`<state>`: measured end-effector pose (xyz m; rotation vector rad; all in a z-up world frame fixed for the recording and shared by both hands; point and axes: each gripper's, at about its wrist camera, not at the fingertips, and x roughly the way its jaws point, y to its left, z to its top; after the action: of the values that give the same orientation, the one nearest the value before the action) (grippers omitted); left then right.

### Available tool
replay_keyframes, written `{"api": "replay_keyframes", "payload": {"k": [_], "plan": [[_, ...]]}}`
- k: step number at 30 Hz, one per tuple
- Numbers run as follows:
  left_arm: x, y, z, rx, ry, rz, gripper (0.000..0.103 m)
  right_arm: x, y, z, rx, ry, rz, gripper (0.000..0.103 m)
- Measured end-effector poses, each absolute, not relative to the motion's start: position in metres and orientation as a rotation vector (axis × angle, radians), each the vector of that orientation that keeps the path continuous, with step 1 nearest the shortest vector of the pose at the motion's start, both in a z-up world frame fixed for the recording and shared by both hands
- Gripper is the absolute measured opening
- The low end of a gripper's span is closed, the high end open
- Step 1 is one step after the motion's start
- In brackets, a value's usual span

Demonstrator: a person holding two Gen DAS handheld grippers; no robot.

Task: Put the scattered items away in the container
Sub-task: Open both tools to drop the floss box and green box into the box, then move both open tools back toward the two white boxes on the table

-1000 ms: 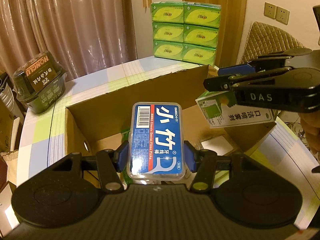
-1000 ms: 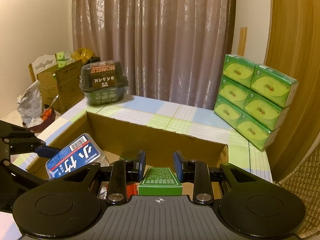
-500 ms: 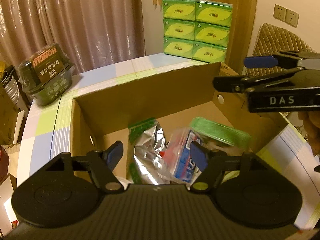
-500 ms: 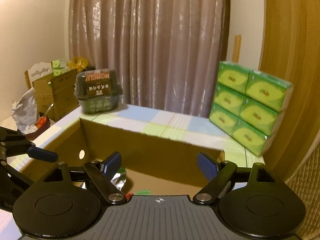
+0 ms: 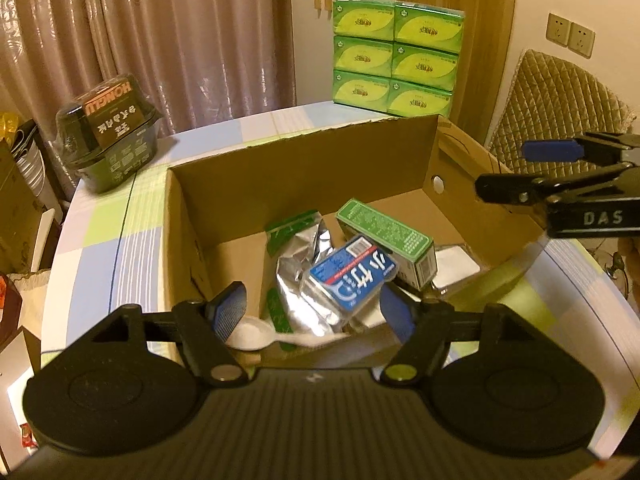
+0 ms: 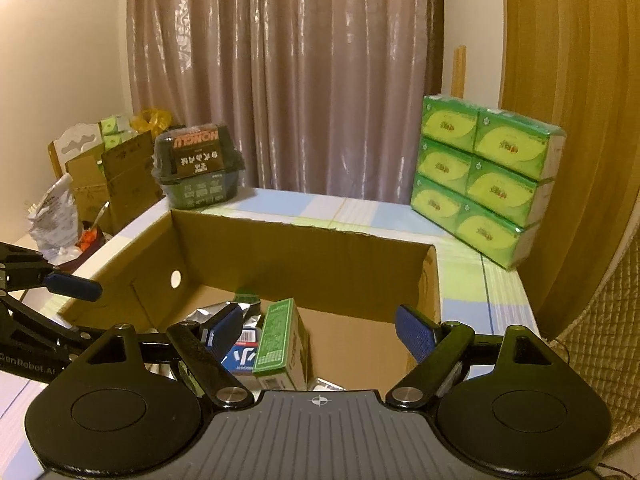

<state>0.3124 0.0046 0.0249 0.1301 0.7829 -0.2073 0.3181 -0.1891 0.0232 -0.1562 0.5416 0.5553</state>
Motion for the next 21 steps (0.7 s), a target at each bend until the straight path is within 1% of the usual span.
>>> {"api": "replay_keyframes", "payload": {"k": [11, 18, 21], "plan": [[0.25, 0.018, 0.031, 0.162, 0.785, -0.193, 0.069, 0.256, -0.207, 0.038, -0.17, 0.525, 0.594, 0.081], [0.211, 0.033, 0.02, 0.171, 0.824, -0.172, 0.069, 0.214, -0.216, 0.012, -0.207, 0.606, 0.63, 0.081], [0.197, 0.041, 0.01, 0.171, 0.851, -0.168, 0.069, 0.199, -0.216, -0.003, -0.271, 0.631, 0.657, 0.081]]}}
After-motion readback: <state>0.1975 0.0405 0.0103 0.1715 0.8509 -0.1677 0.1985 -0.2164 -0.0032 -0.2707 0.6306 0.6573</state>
